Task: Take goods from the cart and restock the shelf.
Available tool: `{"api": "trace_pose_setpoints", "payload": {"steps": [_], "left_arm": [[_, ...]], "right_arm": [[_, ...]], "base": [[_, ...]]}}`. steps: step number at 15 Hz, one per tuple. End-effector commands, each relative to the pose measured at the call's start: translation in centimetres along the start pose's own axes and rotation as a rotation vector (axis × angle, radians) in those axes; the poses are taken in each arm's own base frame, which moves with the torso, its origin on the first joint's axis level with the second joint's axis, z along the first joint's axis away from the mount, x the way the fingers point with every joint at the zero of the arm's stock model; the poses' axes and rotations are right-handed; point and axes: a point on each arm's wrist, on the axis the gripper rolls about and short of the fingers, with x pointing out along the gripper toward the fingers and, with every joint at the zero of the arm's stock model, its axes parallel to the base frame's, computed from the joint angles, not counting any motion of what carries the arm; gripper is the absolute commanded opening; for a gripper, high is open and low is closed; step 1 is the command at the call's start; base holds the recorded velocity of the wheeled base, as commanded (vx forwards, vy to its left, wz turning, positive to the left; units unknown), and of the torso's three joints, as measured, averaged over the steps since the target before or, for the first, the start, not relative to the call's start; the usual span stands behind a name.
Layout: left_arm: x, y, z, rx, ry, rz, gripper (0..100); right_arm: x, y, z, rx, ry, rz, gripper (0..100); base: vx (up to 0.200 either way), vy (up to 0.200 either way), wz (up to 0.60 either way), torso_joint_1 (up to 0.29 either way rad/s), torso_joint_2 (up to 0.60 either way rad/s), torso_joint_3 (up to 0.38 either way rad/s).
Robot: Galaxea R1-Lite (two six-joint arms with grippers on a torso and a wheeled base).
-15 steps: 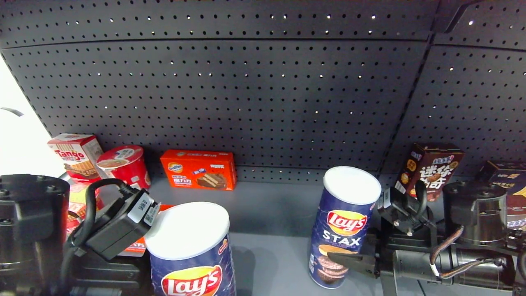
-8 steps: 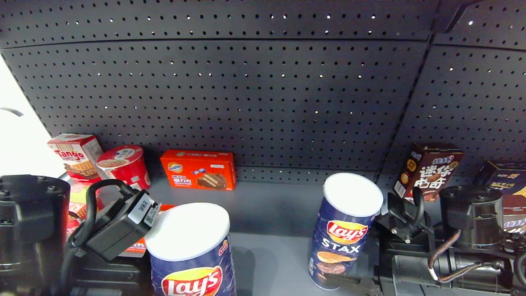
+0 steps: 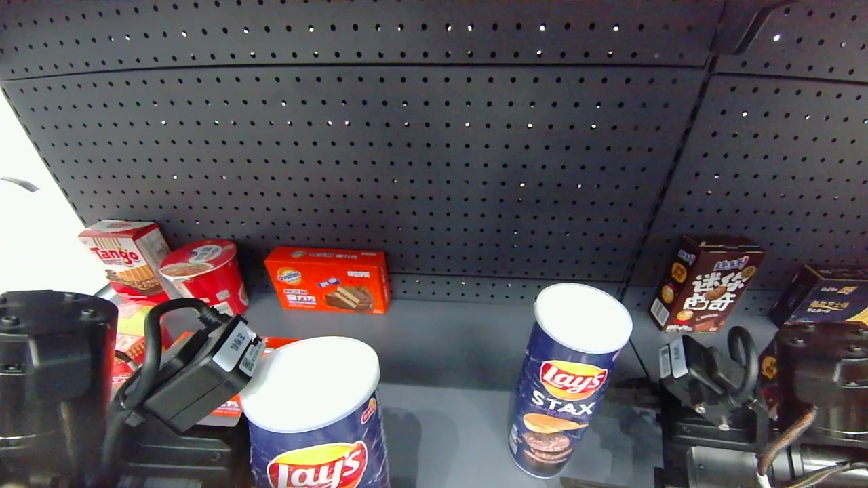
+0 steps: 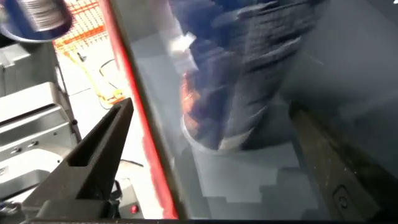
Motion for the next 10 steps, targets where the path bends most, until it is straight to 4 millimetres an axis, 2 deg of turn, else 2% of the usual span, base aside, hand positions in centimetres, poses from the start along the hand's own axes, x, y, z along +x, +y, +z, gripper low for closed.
{"api": "trace_pose_setpoints", "payload": {"steps": [1, 7, 10], "left_arm": [[0.1, 0.0, 0.1, 0.003, -0.002, -0.001, 0], [0.1, 0.0, 0.2, 0.007, -0.005, -0.003, 0], [0.0, -0.1, 0.3, 0.011, -0.007, -0.003, 0]], "right_arm": [[-1.8, 0.8, 0.3, -0.022, -0.044, -0.016, 100], [-4.5, 1.8, 1.9, -0.069, -0.136, -0.046, 100], [-7.2, 3.4, 1.9, -0.066, -0.120, -0.088, 100]], "base": [[0.000, 0.000, 0.00, 0.000, 0.00, 0.000], [0.000, 0.000, 0.00, 0.000, 0.00, 0.000], [0.000, 0.000, 0.00, 0.000, 0.00, 0.000]]}}
